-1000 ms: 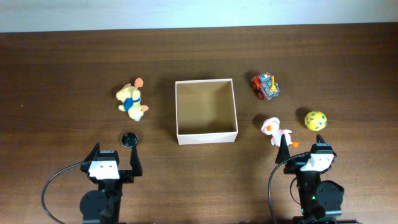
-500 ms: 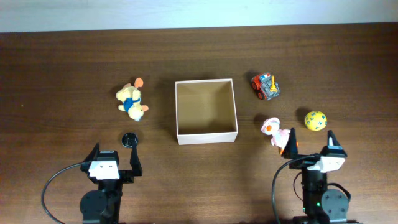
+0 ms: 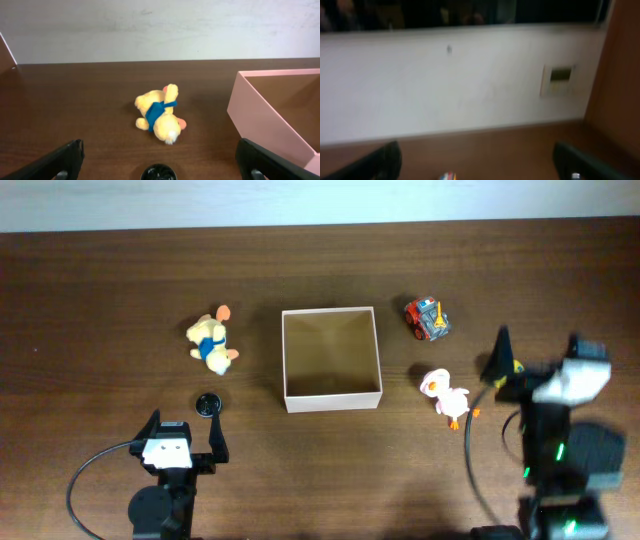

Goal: Pack container
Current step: 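Raise the right arm and move the right gripper above the toy police car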

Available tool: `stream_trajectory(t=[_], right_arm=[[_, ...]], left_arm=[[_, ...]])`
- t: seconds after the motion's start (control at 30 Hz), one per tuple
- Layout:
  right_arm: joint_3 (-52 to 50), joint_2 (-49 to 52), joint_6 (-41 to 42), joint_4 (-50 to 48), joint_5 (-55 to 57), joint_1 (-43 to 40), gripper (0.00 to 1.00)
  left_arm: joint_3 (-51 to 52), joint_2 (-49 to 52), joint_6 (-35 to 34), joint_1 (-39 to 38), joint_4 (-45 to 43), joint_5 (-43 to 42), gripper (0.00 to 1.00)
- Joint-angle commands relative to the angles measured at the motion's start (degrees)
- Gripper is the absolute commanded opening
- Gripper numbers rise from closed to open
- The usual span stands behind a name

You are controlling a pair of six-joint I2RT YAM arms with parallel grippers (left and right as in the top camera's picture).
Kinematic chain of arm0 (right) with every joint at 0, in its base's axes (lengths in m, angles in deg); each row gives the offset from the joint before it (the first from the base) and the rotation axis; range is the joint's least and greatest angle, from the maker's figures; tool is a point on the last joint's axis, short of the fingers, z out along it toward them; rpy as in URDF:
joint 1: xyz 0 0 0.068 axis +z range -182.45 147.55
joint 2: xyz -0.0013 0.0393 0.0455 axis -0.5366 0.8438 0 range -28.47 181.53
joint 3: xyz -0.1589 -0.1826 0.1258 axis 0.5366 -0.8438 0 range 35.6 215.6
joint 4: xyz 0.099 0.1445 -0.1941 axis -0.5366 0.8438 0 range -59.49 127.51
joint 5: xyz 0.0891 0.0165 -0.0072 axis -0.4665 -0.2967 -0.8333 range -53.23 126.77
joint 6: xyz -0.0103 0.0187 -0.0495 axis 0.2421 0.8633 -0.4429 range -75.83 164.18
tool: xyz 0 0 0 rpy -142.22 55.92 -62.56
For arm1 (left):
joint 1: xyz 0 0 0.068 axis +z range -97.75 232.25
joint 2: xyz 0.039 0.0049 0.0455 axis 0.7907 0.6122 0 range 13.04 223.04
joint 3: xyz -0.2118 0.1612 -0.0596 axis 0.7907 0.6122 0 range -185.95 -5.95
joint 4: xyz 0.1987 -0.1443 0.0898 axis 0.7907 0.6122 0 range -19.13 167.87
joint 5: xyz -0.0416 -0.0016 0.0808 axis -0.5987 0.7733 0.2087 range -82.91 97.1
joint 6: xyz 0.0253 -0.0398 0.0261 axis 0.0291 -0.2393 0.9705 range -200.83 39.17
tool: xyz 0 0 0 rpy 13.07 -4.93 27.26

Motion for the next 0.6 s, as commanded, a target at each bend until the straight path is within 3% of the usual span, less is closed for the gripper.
stream_trajectory(t=[0.0, 0.17, 0.3, 0.57], right_arm=[[17.73, 14.56, 0.39, 11.02, -2.62, -0.42, 0.99], [42.47, 33.81, 0.42, 32.81, -5.01, -0.42, 0.99], [57.29, 47.32, 0.17, 44.52, -5.14, -0.42, 0.99], [62.38, 62.10, 0.24, 47.87, -5.14, -0.42, 0.99]], left_arm=[[0.96, -0.44, 1.27, 0.28, -0.17, -0.83, 0.99], [0.96, -0.44, 1.25, 0.28, -0.20, -0.83, 0.99], [0.96, -0.44, 1.27, 0.28, -0.20, -0.81, 0.99], [0.96, -0.44, 1.27, 0.28, -0.20, -0.83, 0.99]])
